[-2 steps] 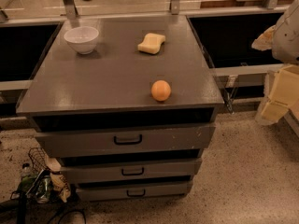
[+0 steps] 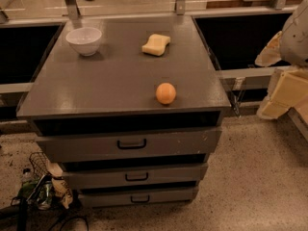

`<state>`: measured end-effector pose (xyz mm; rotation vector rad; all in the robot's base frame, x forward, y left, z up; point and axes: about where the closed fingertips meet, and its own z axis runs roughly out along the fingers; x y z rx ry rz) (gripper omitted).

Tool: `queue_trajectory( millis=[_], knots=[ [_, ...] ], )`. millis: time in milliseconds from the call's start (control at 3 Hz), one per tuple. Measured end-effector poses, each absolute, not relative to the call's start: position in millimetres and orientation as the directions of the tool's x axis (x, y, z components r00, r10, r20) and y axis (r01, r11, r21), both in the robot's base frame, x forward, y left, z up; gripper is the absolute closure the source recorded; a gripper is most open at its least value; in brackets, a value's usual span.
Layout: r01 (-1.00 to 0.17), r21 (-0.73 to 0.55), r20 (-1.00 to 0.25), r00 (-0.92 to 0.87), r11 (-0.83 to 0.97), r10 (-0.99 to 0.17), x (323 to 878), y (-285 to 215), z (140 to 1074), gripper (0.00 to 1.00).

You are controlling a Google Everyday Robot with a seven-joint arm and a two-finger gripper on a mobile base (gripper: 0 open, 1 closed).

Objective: Open bottom drawer

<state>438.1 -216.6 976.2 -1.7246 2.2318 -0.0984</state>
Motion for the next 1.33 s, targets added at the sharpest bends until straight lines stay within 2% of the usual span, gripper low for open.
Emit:
queue_trajectory(
  millis=[333,667,1000,1333],
  knots=[
    [-0.931,-0.246,-0.207,-0.221,0.27,-0.953,438.1,-216.6,976.2,0.5],
    [-0.931,-0.246,-0.207,-0.221,0.27,-0.953,438.1,-216.6,976.2,0.81],
    [-0.931,-0.246,-0.207,-0.221,0.27,-0.953,438.1,-216.6,976.2,1.0],
    [-0.927,-0.248,-0.217,-0.232,0.283,-0.948,428.6,-207.0,961.0,1.0]
  ],
)
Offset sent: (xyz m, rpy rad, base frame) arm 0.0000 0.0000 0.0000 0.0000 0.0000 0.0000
